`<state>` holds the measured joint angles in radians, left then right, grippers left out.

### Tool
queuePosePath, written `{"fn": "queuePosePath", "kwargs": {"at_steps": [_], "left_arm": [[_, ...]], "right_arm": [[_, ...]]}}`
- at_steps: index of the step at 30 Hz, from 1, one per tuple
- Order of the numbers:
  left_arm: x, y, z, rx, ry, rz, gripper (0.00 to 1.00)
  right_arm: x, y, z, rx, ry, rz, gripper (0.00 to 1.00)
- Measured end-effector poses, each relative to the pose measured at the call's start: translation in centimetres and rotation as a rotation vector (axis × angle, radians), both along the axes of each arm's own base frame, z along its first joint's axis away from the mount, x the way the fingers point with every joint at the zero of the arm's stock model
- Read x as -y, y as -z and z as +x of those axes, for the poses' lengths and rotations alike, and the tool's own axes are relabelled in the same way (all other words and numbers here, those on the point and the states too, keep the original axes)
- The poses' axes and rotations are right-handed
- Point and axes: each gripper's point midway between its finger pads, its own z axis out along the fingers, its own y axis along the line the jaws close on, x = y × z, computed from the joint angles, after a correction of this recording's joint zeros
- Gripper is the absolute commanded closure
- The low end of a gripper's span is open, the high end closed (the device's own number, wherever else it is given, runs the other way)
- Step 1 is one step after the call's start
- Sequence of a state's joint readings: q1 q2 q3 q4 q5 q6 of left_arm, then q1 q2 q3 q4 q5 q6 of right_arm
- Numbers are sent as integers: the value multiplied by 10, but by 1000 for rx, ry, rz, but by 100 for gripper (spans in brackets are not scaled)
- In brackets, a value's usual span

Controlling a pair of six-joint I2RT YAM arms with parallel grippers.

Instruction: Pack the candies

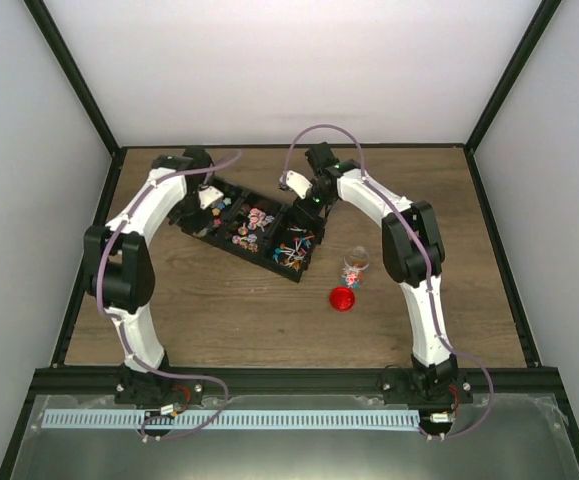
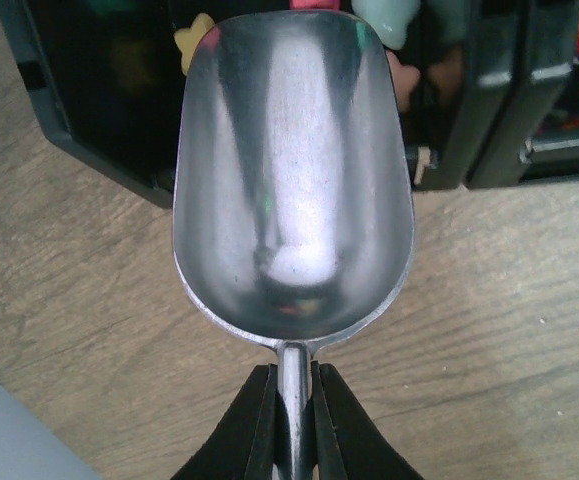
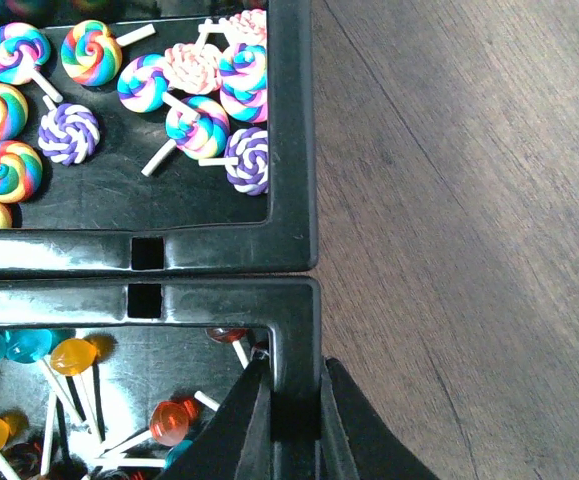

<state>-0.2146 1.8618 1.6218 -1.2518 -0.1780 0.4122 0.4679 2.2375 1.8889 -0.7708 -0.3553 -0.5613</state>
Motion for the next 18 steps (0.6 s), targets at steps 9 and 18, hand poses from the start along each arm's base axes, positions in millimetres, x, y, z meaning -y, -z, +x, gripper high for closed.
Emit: {"fn": "queuePosePath", "kwargs": {"at_steps": [9, 18], "left_arm": [[-1, 16, 31, 6, -43, 43, 96], [5, 24, 51, 49, -70, 25, 96]], "right_arm": [[0, -1, 0, 6, -5, 5, 99], [0, 0, 0, 13, -19, 17, 99]]}}
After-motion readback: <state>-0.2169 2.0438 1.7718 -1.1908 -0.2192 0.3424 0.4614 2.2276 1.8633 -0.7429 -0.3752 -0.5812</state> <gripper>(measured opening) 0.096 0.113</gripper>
